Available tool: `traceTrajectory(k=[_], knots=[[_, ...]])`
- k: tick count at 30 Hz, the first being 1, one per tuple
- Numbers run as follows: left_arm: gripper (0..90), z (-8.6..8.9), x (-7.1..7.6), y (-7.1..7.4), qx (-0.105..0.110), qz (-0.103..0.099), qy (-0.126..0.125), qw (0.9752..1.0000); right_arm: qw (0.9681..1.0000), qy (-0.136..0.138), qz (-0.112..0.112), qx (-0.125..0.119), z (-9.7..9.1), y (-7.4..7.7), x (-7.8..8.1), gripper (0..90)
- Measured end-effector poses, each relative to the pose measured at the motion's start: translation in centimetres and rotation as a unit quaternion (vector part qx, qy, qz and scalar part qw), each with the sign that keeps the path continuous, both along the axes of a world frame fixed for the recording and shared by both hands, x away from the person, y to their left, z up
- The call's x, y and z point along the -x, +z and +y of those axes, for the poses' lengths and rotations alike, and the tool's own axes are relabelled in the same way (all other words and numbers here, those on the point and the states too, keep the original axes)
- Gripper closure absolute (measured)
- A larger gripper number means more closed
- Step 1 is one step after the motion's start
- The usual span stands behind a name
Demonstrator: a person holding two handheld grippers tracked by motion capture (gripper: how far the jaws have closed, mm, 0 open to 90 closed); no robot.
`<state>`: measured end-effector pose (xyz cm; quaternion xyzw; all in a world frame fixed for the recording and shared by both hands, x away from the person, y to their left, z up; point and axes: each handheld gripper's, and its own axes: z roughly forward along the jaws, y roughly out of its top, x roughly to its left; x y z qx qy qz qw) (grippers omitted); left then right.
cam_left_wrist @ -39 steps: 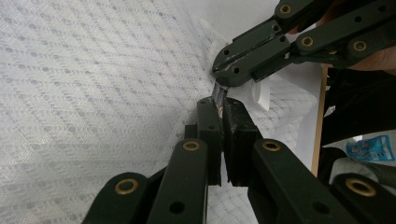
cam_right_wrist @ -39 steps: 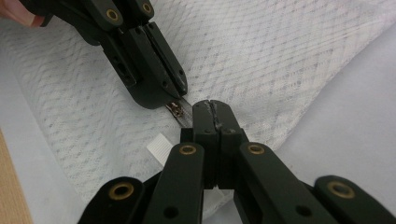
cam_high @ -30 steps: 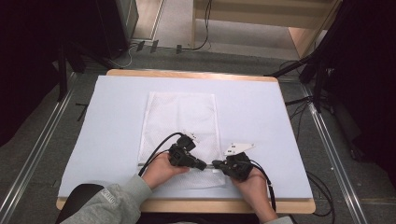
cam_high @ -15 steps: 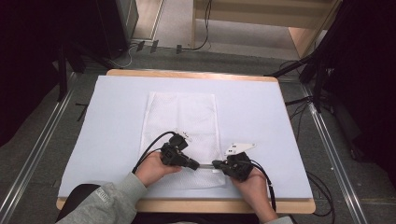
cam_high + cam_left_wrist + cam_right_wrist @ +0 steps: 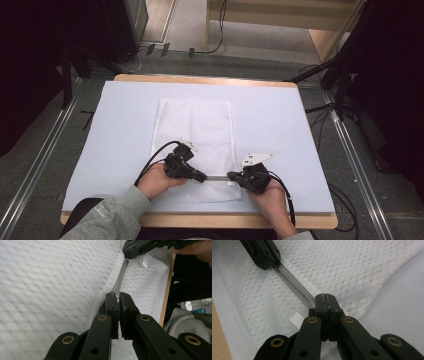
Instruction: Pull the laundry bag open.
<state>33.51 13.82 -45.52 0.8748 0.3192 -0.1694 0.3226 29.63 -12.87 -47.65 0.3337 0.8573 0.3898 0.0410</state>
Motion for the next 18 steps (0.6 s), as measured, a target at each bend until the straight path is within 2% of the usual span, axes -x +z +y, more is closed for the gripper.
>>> traceTrajectory(k=[13,18], knots=[[88.1,3.4,0.8,0.4,0.005,0.002,0.028,0.9996,1.0,0.006,0.004,0.0,0.0,0.0,-0.3,90.0],[88.1,4.8,1.2,0.6,0.001,0.004,0.039,0.9992,0.9999,0.008,0.006,-0.001,-0.1,0.0,-0.3,90.0]])
